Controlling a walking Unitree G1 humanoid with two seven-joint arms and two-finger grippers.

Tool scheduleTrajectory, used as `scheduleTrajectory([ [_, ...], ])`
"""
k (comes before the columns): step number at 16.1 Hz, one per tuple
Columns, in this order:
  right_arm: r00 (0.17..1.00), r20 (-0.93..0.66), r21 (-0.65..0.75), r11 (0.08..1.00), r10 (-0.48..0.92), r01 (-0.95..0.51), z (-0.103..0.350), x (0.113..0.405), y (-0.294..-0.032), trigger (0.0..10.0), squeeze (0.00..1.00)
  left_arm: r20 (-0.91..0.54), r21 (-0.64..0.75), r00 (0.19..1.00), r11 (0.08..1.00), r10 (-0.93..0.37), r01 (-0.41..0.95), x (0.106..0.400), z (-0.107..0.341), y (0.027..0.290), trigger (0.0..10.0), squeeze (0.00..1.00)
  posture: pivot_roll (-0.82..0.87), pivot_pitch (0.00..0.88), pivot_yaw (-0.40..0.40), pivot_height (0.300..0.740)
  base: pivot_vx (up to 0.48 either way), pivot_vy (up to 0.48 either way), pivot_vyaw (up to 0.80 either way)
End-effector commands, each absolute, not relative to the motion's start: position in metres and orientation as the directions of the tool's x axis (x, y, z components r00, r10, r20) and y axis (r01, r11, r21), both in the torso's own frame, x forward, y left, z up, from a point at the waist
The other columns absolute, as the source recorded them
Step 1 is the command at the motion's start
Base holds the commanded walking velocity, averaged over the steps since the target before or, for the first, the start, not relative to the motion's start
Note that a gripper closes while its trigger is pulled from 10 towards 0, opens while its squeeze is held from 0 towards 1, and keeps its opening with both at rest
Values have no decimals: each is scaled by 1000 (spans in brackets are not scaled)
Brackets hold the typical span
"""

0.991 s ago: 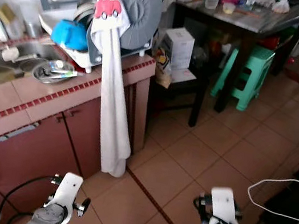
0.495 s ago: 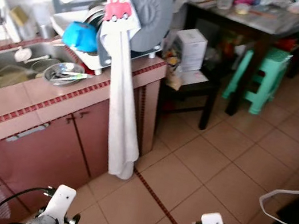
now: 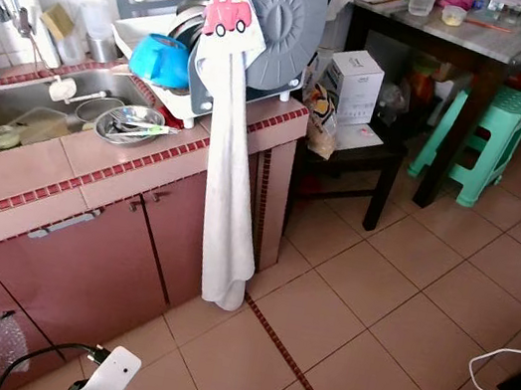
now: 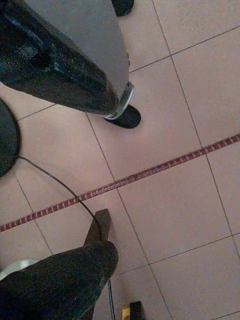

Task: Kitchen organization

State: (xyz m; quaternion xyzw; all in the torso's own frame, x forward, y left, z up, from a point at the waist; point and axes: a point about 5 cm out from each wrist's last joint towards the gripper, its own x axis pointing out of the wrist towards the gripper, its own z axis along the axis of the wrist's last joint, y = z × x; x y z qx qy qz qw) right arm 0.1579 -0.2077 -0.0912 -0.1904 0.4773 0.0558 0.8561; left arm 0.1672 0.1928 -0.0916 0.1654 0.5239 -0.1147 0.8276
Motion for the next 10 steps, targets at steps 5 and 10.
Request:
scheduleTrajectory([
  [5,531,-847,-214,924,-14,-316,-93,159,-191,10000,0,-911,186,412,896,4,403,169,-91,195,10000,0,-40,0,107,740,0,0,0],
  [10,524,-852,-217,912,-2,-348,-93,158,-193,10000,0,-912,199,409,895,19,400,163,-92,202,10000,0,-35,0,100,740,0,0,0],
])
